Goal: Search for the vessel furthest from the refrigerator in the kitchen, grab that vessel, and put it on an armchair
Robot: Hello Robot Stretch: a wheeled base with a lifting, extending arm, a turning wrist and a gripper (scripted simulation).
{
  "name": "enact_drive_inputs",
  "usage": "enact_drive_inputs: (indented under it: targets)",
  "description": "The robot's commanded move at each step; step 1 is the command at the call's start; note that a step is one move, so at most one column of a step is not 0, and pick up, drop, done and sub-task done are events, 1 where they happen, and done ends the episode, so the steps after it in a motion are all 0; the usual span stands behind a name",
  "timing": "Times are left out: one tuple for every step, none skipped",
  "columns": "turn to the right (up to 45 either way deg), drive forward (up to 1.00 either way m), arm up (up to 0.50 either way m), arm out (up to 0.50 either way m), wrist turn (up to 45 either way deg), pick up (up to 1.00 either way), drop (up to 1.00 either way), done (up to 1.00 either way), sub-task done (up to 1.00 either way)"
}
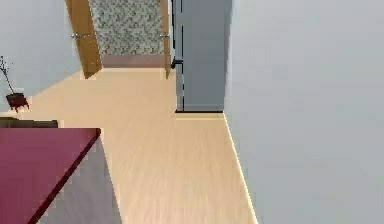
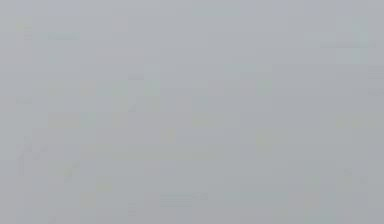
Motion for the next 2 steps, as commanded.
enact_drive_inputs:
  targets:
    - [0.0,1.0,0.0,0.0,0.0,0.0,0.0,0.0,0.0]
    - [0.0,0.95,0.0,0.0,0.0,0.0,0.0,0.0,0.0]
